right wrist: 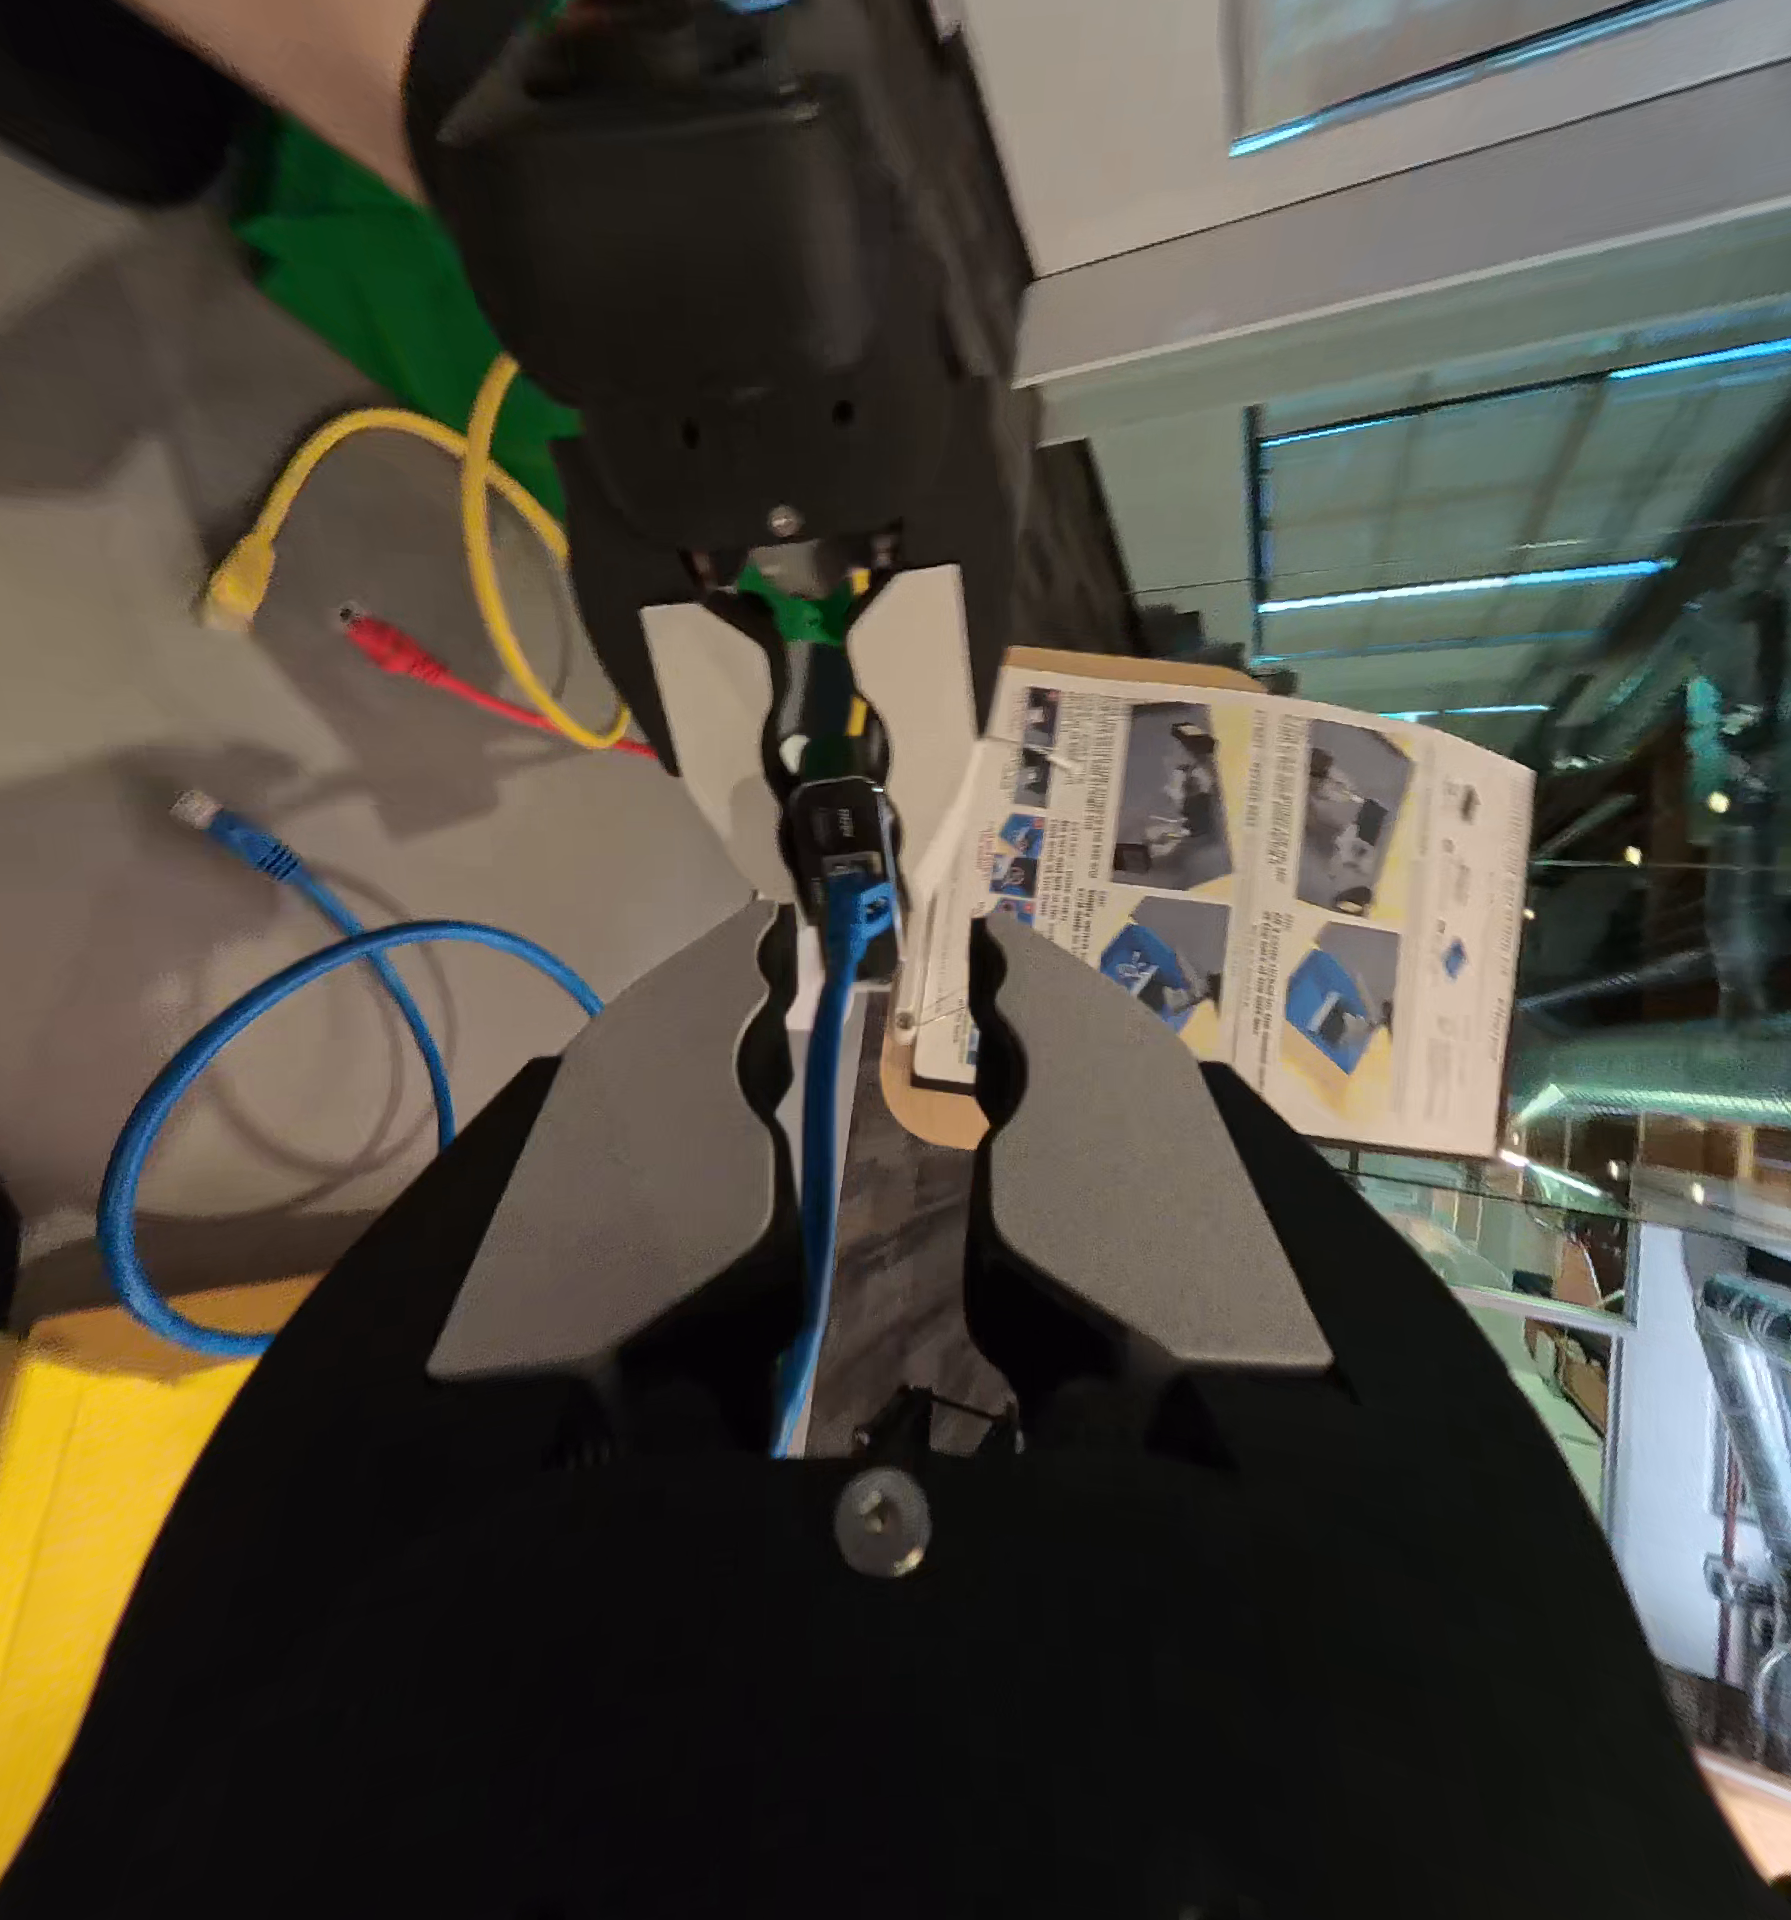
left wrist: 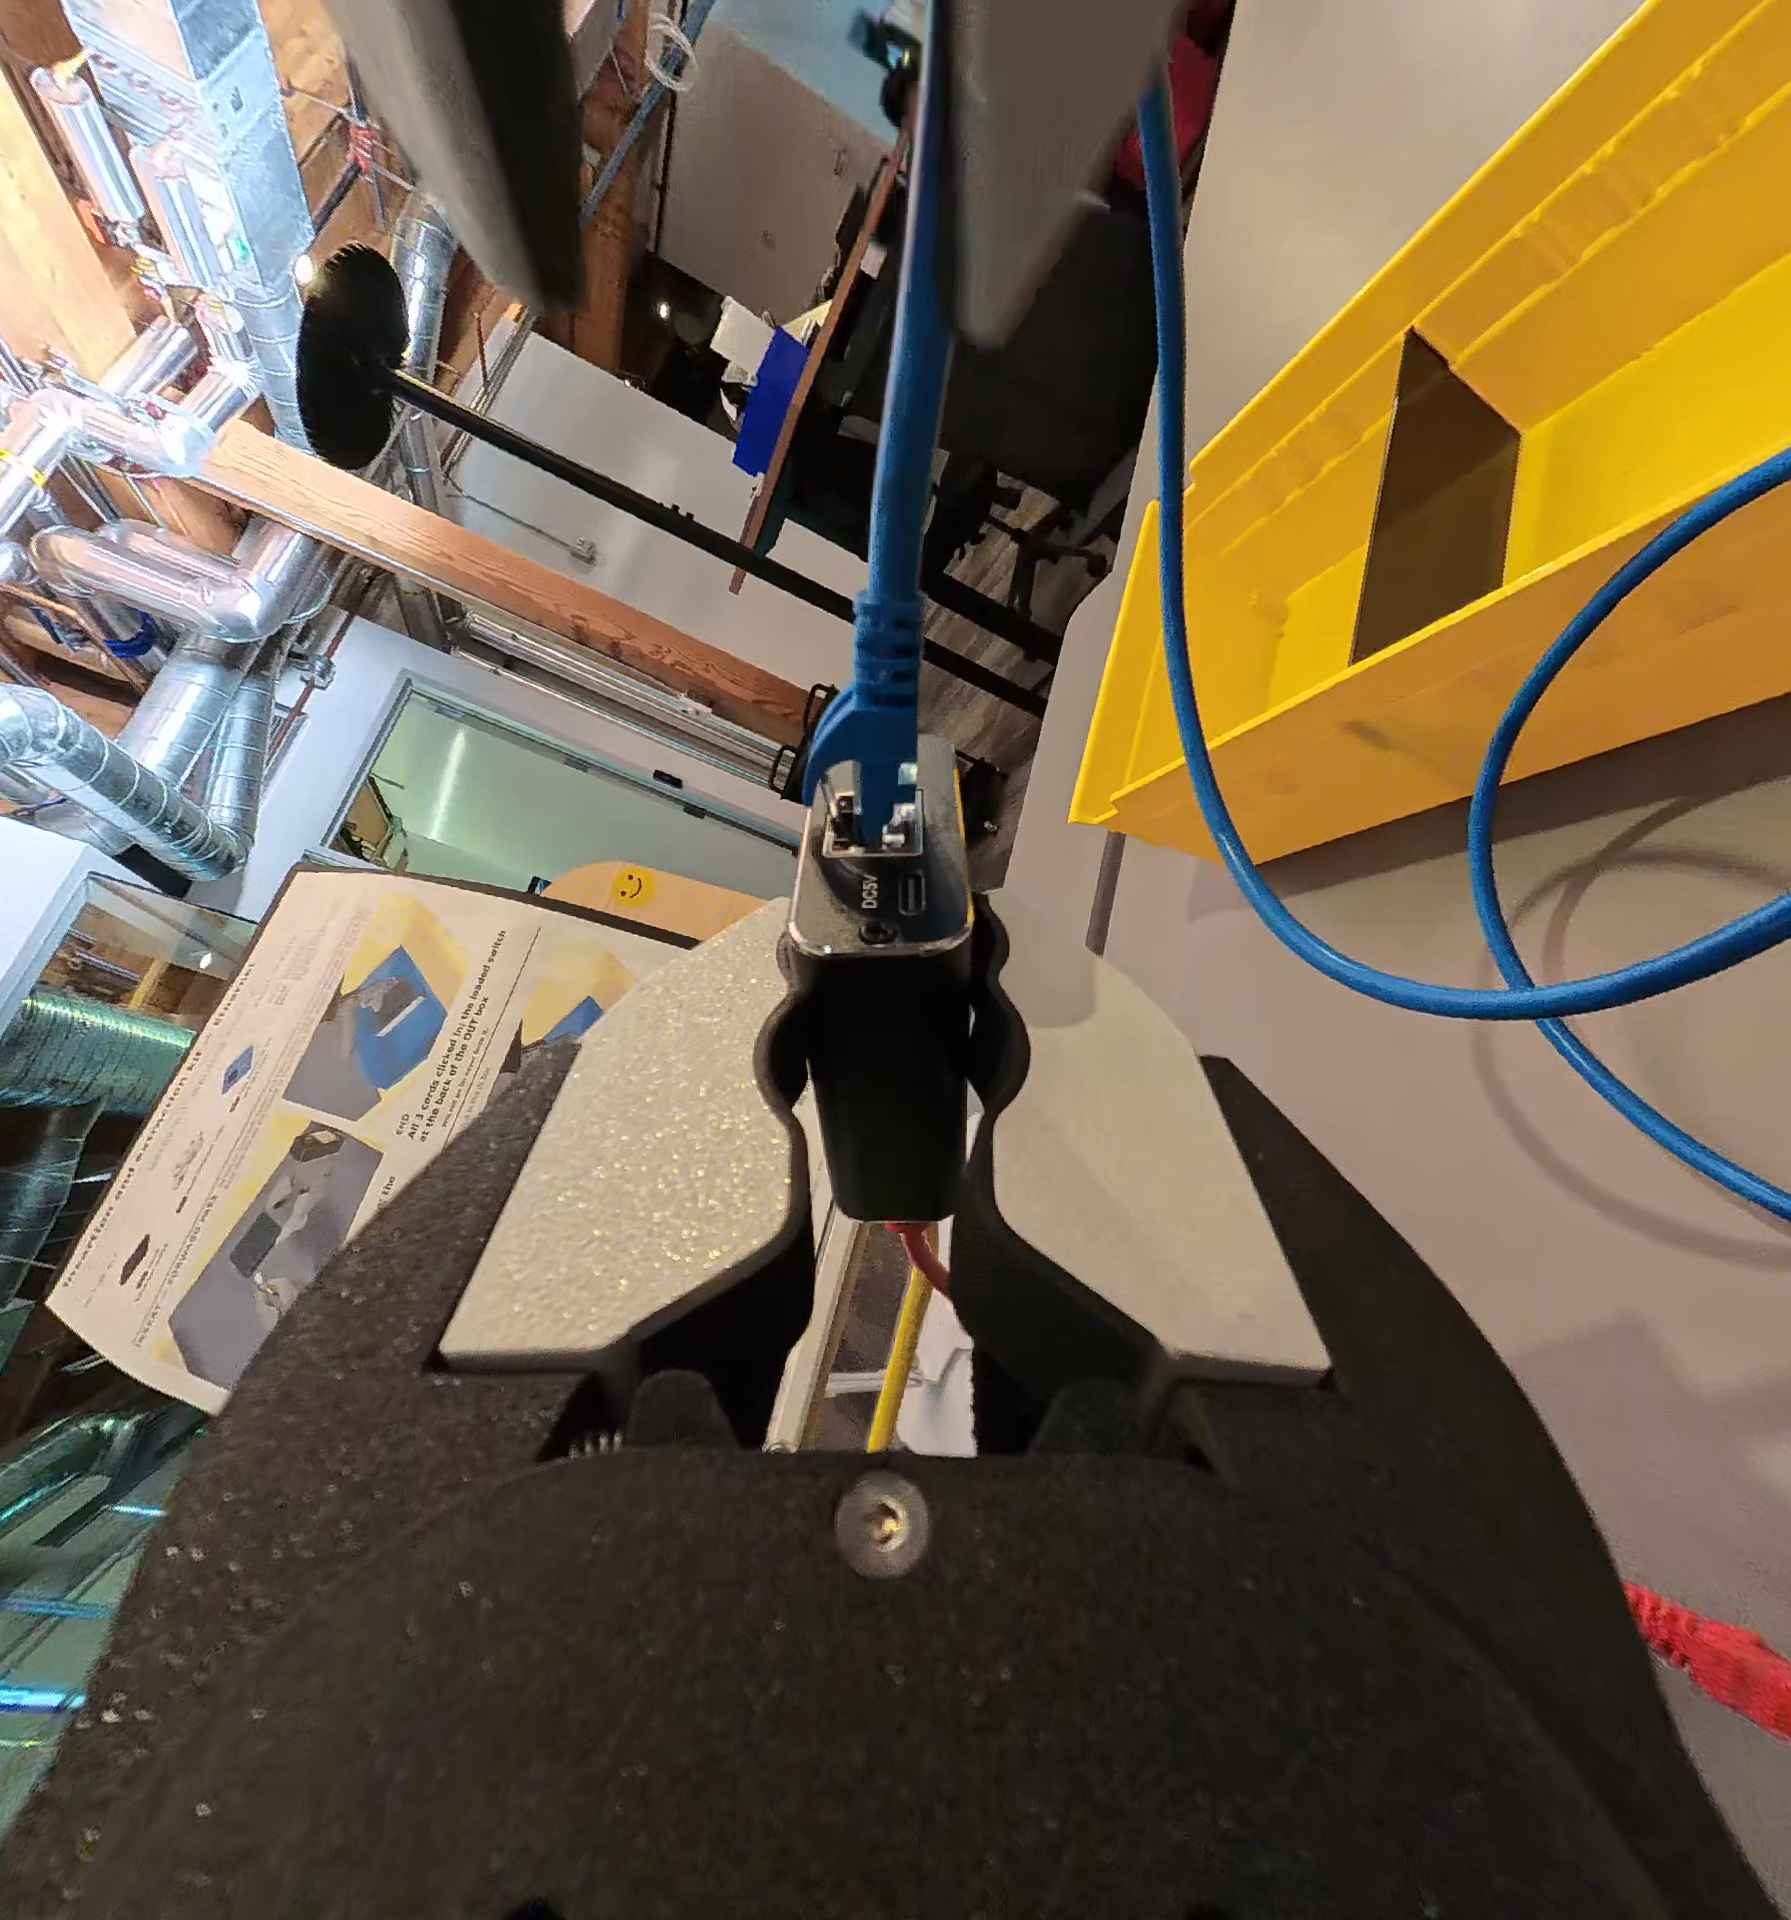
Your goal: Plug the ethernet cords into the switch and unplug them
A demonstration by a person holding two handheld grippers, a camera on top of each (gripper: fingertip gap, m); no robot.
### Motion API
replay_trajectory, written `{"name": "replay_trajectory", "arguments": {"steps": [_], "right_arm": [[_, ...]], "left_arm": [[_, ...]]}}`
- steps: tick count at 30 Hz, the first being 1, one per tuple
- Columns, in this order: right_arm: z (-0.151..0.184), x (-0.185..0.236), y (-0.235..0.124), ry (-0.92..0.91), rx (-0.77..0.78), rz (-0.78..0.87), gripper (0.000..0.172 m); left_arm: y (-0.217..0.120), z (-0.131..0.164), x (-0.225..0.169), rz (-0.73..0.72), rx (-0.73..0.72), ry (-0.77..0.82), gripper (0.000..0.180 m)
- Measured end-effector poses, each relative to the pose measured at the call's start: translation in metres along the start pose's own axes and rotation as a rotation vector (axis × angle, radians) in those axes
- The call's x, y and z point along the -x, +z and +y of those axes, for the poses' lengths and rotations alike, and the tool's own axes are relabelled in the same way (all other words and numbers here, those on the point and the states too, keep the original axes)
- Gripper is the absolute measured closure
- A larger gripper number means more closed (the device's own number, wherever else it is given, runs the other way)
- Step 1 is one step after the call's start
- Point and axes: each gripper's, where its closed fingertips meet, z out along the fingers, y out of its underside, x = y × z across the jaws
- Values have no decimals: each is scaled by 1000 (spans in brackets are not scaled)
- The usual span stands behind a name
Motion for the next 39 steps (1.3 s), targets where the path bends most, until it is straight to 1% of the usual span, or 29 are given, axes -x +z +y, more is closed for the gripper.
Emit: {"name": "replay_trajectory", "arguments": {"steps": [2, 5, 7, 9, 12, 14, 19, 24, 29, 32, 35, 39], "right_arm": [[6, 10, 11, -90, 76, -51, 140], [20, 10, 20, -186, 189, -30, 140], [16, 8, 22, -200, 166, -11, 141], [11, 11, 23, -187, 139, -17, 145], [9, 9, 26, -220, 138, 23, 153], [7, 7, 28, -235, 125, 58, 155], [12, 3, 29, -205, 138, 93, 154], [14, 6, 32, -187, 132, 72, 155], [17, 5, 33, -159, 156, 45, 155], [18, 3, 34, -132, 170, 10, 155], [20, 5, 36, -128, 172, -28, 155], [25, 10, 40, -66, 197, -118, 155]], "left_arm": [[0, -1, 1, -10, 11, 15, 154], [-1, -6, 1, -26, 10, 48, 154], [-2, -9, 1, -42, 6, 68, 154], [-3, -11, 1, -44, 6, 72, 154], [-6, -15, 2, -46, -10, 62, 154], [-7, -16, 3, -50, -15, 64, 154], [-7, -16, 5, -62, -15, 74, 154], [-6, -15, 5, -75, -10, 100, 154], [-4, -13, 5, -81, 1, 92, 154], [-4, -13, 8, -100, -2, 71, 154], [-3, -10, 10, -125, 24, 112, 154], [1, -6, 6, -100, 32, 86, 154]]}}
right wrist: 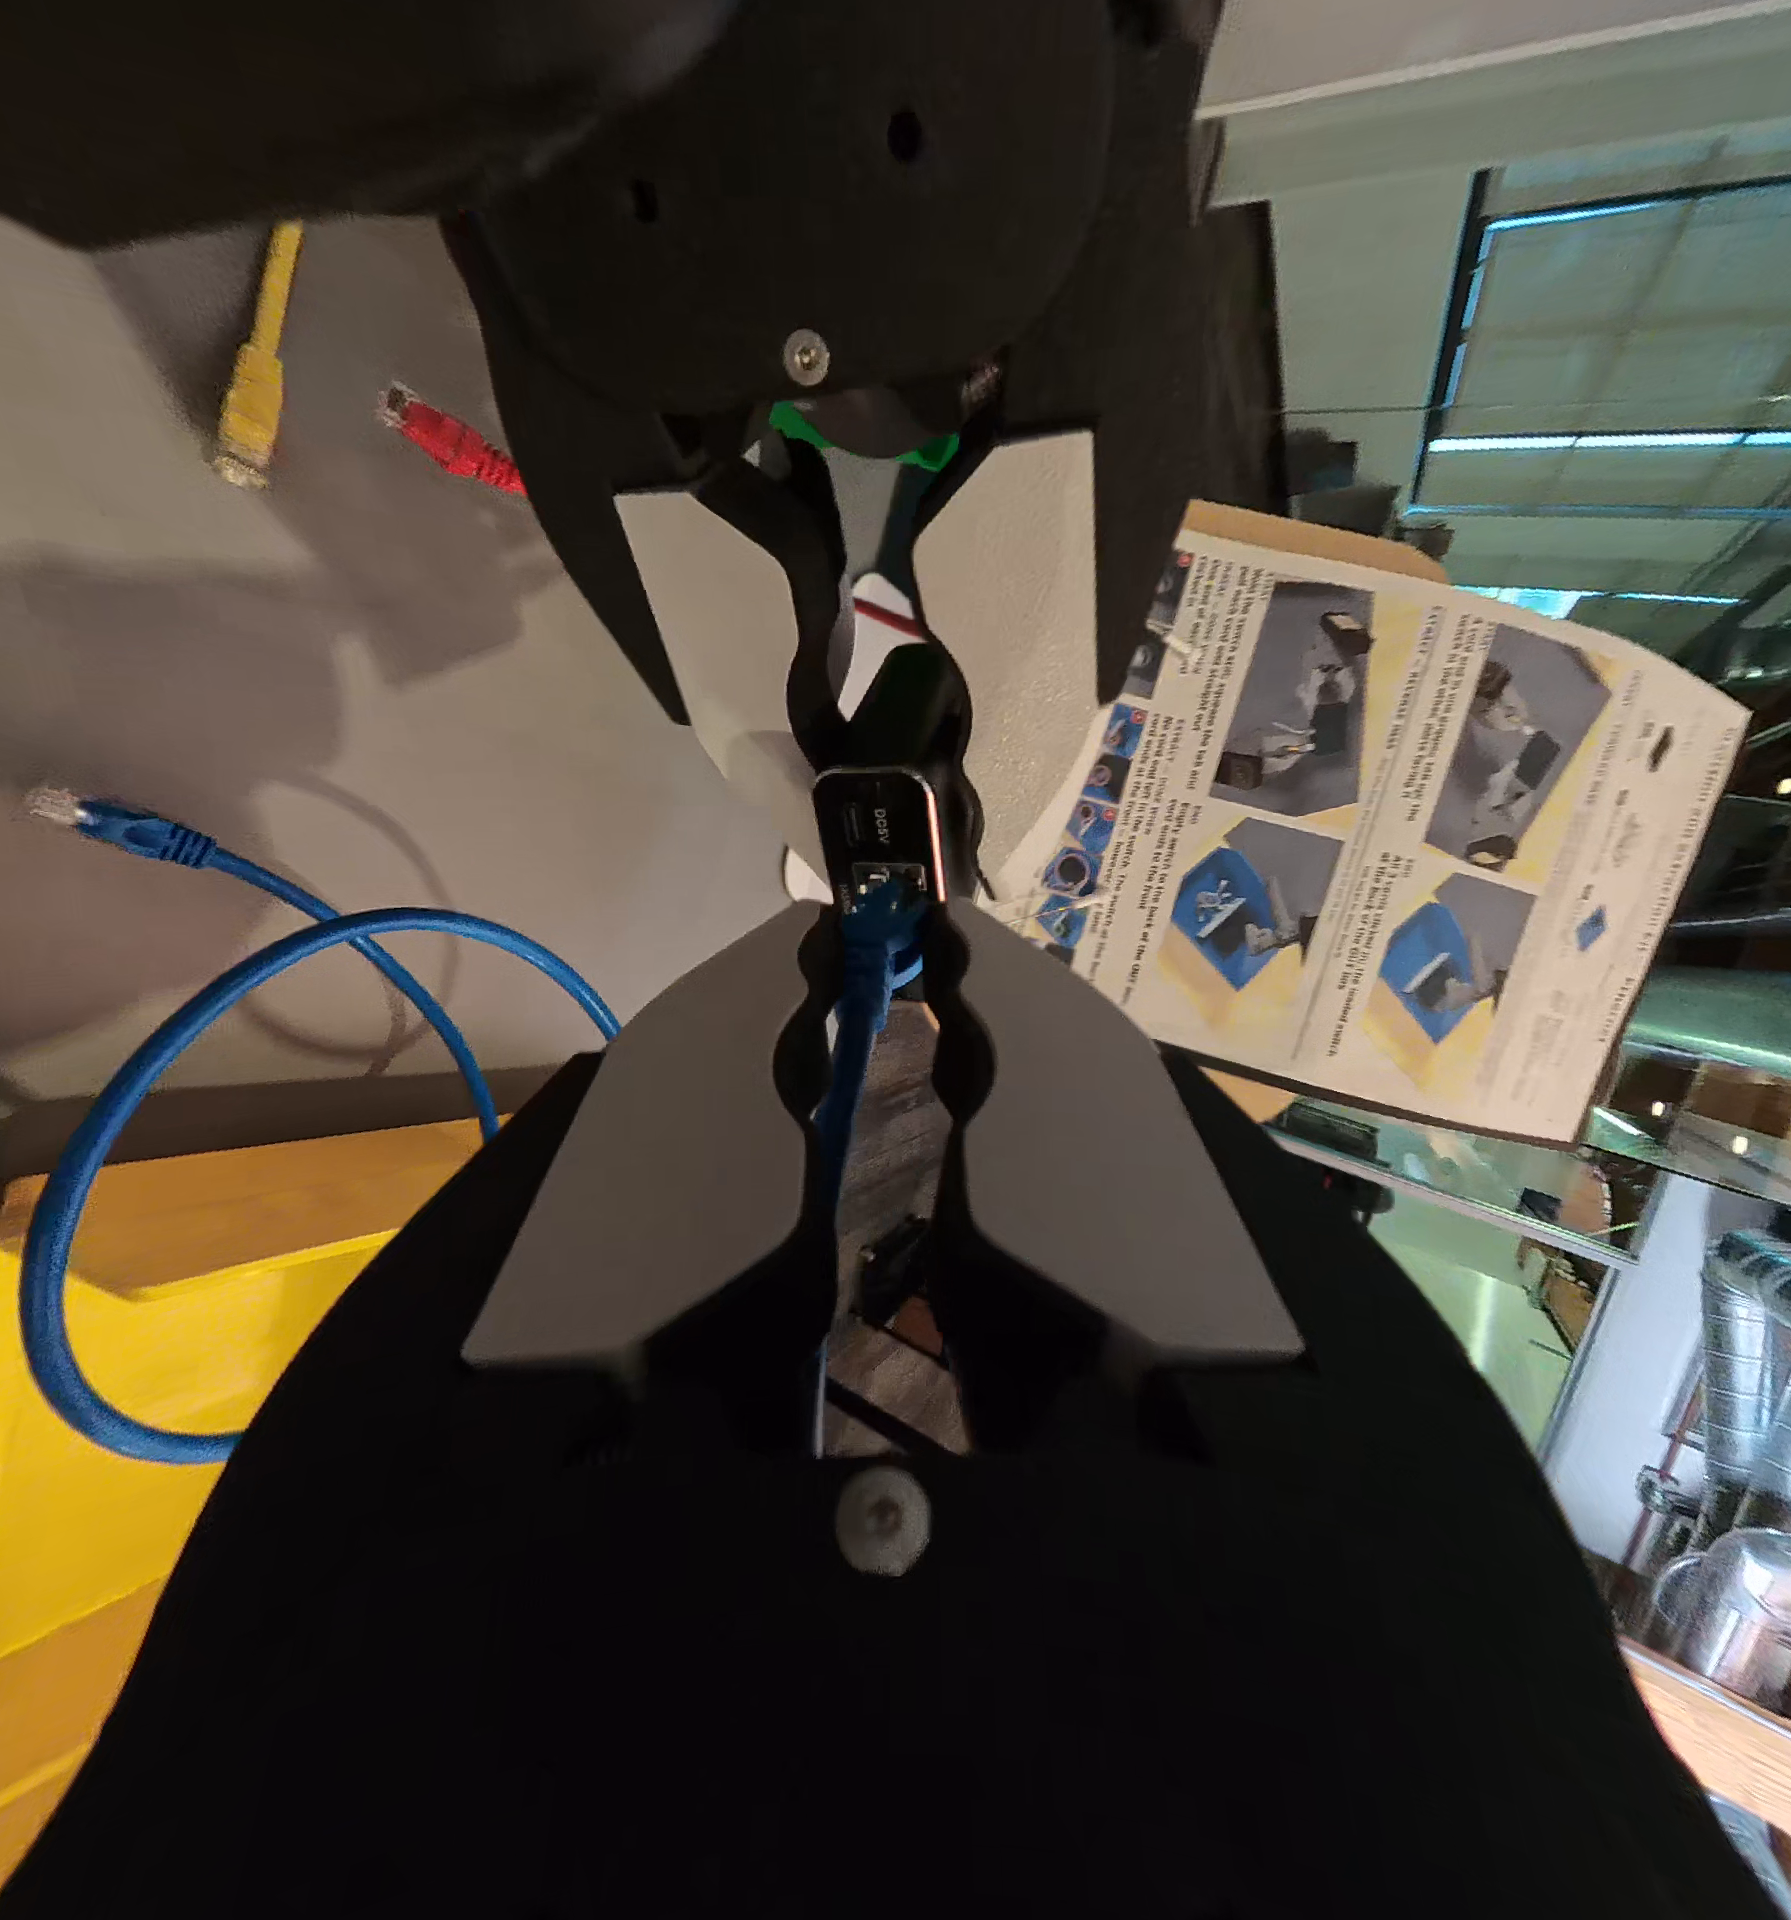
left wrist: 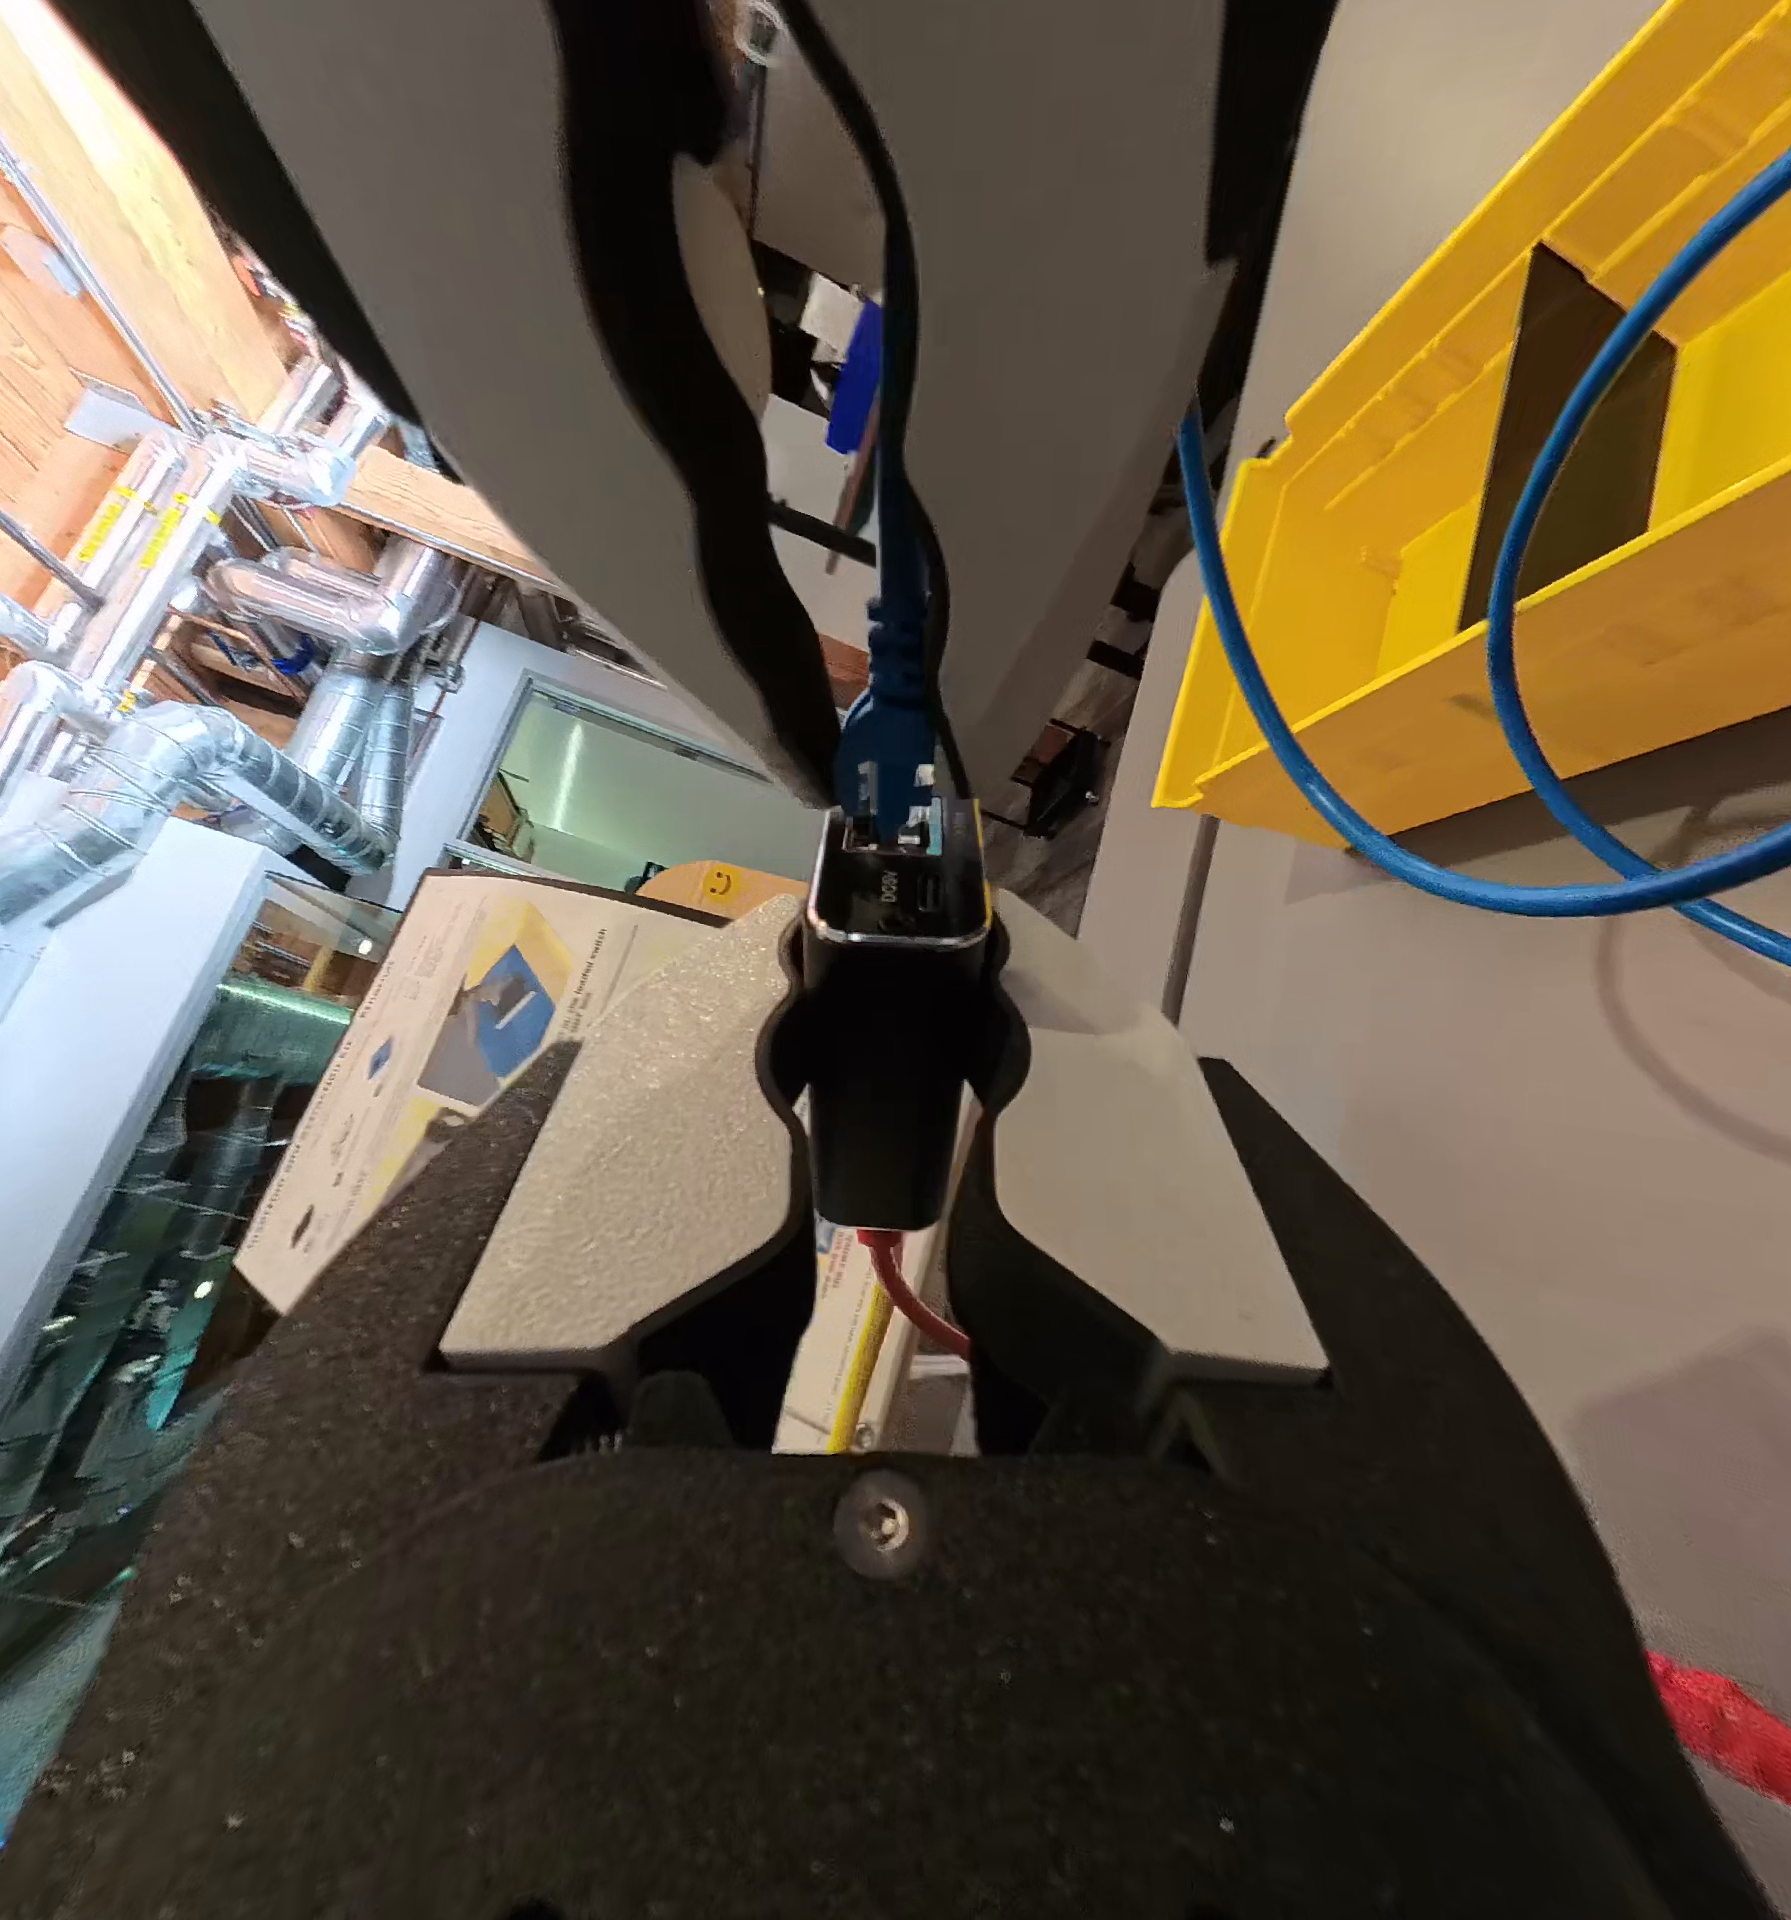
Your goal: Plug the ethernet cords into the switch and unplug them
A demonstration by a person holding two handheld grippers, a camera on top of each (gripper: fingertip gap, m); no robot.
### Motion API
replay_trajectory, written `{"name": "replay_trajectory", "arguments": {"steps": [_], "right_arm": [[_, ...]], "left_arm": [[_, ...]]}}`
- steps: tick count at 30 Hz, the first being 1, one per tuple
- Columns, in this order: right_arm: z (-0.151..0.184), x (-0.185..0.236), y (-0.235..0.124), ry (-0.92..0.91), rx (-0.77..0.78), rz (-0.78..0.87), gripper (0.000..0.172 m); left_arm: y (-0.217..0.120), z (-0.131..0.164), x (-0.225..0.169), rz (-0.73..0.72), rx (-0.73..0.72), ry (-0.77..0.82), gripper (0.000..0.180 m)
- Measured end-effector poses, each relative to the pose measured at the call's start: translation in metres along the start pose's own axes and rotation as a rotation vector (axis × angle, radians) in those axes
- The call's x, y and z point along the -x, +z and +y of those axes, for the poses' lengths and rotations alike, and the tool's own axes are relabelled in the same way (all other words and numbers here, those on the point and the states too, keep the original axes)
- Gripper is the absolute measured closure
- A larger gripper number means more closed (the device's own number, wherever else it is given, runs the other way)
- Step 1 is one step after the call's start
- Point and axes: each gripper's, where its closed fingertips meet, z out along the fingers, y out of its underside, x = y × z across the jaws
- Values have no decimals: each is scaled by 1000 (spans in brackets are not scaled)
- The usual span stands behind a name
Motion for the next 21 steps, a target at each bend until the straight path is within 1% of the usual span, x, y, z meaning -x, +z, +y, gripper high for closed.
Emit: {"name": "replay_trajectory", "arguments": {"steps": [10, 16, 21], "right_arm": [[9, 13, 16, 4, 73, -219, 155], [7, 14, 15, -12, 86, -297, 155], [11, 18, 16, -31, 123, -334, 154]], "left_arm": [[9, 14, -20, 111, 26, -8, 154], [9, 12, -21, 117, -7, -14, 154], [11, 13, -26, 136, 0, -14, 154]]}}
